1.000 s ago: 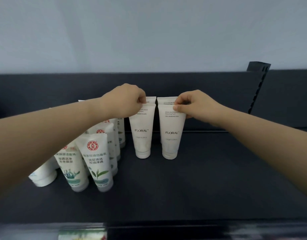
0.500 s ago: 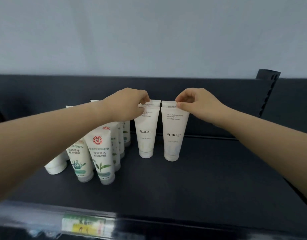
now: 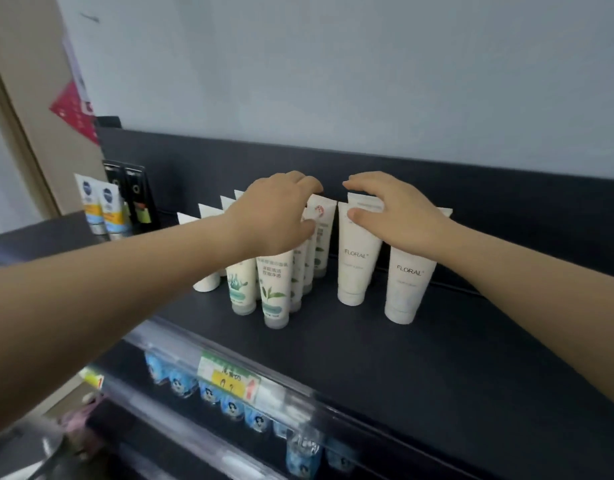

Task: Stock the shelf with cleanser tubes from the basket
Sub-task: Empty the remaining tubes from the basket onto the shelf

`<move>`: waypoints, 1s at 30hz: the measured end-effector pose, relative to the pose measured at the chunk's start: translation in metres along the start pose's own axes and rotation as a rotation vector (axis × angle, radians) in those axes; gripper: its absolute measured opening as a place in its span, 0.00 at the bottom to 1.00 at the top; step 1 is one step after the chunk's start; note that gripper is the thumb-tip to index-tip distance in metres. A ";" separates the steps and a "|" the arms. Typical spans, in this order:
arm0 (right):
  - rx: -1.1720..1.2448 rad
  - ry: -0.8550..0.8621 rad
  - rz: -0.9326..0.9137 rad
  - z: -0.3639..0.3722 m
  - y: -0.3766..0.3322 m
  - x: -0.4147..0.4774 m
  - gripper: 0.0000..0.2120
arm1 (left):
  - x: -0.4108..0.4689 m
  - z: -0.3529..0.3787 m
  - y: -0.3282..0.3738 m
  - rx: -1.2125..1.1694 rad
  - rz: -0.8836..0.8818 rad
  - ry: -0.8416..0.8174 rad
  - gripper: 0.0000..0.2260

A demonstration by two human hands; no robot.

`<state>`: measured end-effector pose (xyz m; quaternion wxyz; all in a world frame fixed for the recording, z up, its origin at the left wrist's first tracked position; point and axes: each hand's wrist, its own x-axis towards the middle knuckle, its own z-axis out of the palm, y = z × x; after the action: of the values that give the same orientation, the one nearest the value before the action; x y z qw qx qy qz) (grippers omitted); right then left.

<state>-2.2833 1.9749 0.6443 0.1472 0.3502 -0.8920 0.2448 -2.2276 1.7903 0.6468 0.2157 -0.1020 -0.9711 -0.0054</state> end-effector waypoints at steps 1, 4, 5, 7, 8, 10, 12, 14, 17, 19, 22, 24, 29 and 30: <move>0.006 -0.013 -0.029 0.005 -0.008 0.004 0.23 | -0.007 -0.004 -0.005 0.008 -0.032 0.013 0.23; 0.002 -0.035 -0.118 0.020 -0.034 0.018 0.24 | -0.033 -0.019 -0.024 0.005 -0.141 0.038 0.24; -0.006 -0.042 -0.146 0.026 -0.045 0.023 0.25 | -0.043 -0.024 -0.033 0.020 -0.171 0.045 0.24; -0.015 -0.063 -0.199 0.039 -0.068 0.032 0.26 | -0.064 -0.034 -0.053 0.063 -0.222 0.056 0.24; -0.017 -0.073 -0.226 0.047 -0.081 0.037 0.26 | -0.076 -0.039 -0.063 0.092 -0.247 0.059 0.24; -0.017 -0.082 -0.280 0.062 -0.108 0.045 0.26 | -0.102 -0.048 -0.086 0.158 -0.306 0.050 0.24; 0.007 -0.098 -0.332 0.078 -0.138 0.051 0.26 | -0.128 -0.056 -0.109 0.212 -0.370 0.030 0.25; 0.022 -0.112 -0.381 0.097 -0.170 0.057 0.26 | -0.156 -0.062 -0.132 0.238 -0.429 0.006 0.25; 0.058 -0.129 -0.451 0.129 -0.217 0.064 0.25 | -0.200 -0.069 -0.165 0.274 -0.495 -0.049 0.25; 0.082 -0.157 -0.480 0.150 -0.244 0.068 0.26 | -0.226 -0.073 -0.184 0.286 -0.529 -0.078 0.26; 0.095 -0.222 -0.532 0.196 -0.303 0.075 0.28 | -0.279 -0.084 -0.225 0.298 -0.622 -0.117 0.26; 0.110 -0.263 -0.547 0.227 -0.339 0.077 0.29 | -0.312 -0.087 -0.253 0.307 -0.657 -0.145 0.27; 0.135 -0.351 -0.575 0.299 -0.408 0.076 0.28 | -0.383 -0.084 -0.310 0.263 -0.761 -0.207 0.27; 0.136 -0.369 -0.579 0.312 -0.418 0.075 0.28 | -0.395 -0.081 -0.320 0.244 -0.780 -0.212 0.27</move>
<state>-2.0738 1.4990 0.5553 0.0232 0.6361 -0.7489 0.1844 -1.9082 1.3950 0.5651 0.1067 0.2998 -0.9472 0.0390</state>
